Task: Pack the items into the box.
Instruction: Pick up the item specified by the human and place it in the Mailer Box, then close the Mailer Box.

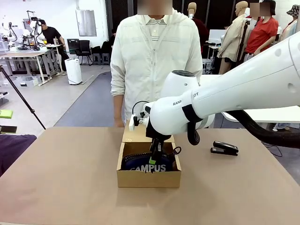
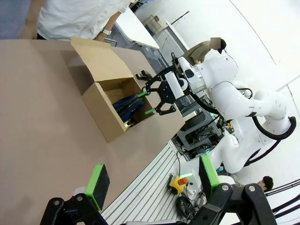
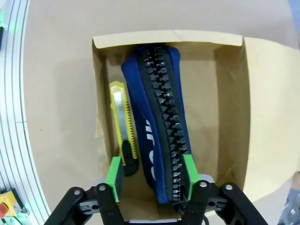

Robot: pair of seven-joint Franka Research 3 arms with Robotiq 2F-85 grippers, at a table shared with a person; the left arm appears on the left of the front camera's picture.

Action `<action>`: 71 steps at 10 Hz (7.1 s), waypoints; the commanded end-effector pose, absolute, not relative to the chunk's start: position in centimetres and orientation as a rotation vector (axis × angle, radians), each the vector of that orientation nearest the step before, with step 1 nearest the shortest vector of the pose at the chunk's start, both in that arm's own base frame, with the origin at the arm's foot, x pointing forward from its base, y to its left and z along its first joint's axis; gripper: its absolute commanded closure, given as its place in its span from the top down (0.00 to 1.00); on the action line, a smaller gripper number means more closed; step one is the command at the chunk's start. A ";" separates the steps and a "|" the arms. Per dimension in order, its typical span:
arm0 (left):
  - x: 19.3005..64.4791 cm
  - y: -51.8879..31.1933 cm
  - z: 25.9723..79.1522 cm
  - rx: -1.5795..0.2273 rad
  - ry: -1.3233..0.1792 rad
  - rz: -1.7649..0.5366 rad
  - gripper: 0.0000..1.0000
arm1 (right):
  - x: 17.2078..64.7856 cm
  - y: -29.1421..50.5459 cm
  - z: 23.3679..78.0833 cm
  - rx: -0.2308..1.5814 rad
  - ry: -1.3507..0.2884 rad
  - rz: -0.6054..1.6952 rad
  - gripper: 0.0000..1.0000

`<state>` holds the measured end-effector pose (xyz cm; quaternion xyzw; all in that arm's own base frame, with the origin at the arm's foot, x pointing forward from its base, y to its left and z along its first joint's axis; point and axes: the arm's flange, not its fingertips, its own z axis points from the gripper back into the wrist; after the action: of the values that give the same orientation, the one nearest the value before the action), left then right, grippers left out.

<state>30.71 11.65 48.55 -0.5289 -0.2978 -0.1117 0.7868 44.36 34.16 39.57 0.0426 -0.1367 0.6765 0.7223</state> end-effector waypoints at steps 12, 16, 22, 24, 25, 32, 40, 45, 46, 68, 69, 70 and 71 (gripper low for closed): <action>30.6 11.8 48.6 -1.141 -0.651 -0.261 1.00 | 36.6 -7.2 52.9 1.232 -0.037 0.120 1.00; 30.6 11.8 48.6 -1.141 -0.651 -0.261 1.00 | 36.4 -11.5 48.4 1.710 -0.293 -0.238 1.00; 30.6 11.8 48.6 -1.141 -0.651 -0.261 1.00 | 34.7 -14.0 49.4 1.238 -0.008 0.066 1.00; 30.6 11.8 48.6 -1.141 -0.651 -0.261 1.00 | 34.7 -14.0 49.4 1.238 -0.008 0.066 1.00; 30.6 11.8 48.6 -1.141 -0.651 -0.261 1.00 | 34.7 -14.0 49.4 1.238 -0.008 0.066 1.00; 30.6 11.8 48.6 -1.141 -0.651 -0.261 1.00 | 34.7 -14.0 49.4 1.238 -0.008 0.066 1.00; 35.0 10.3 48.4 -1.150 -0.537 -0.238 1.00 | 40.0 -10.5 49.1 1.244 0.005 0.072 1.00; 49.5 -0.3 39.8 -1.146 -0.443 -0.106 1.00 | 53.7 3.3 41.8 1.196 0.029 0.034 1.00; 50.5 -2.3 38.2 -1.223 -0.426 -0.105 1.00 | 54.8 4.3 40.3 1.143 0.008 -0.004 1.00; 65.7 -15.4 26.8 -1.436 -0.164 -0.105 1.00 | 67.5 14.5 27.6 1.340 -0.011 0.031 1.00; 65.7 -15.4 26.8 -1.425 -0.159 -0.110 0.84 | 67.5 14.8 27.5 1.319 -0.011 0.019 0.81; 65.6 -15.3 26.9 -1.429 -0.174 -0.120 0.65 | 67.4 14.9 27.5 1.311 -0.037 0.025 0.62; 65.6 -15.3 27.0 -1.439 -0.164 -0.128 0.65 | 67.4 14.8 27.5 1.302 -0.037 0.025 0.62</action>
<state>65.33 -15.34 26.51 -0.6542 -0.0788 -0.0519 0.7504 66.80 14.63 27.47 0.6061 0.0011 0.0064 0.7953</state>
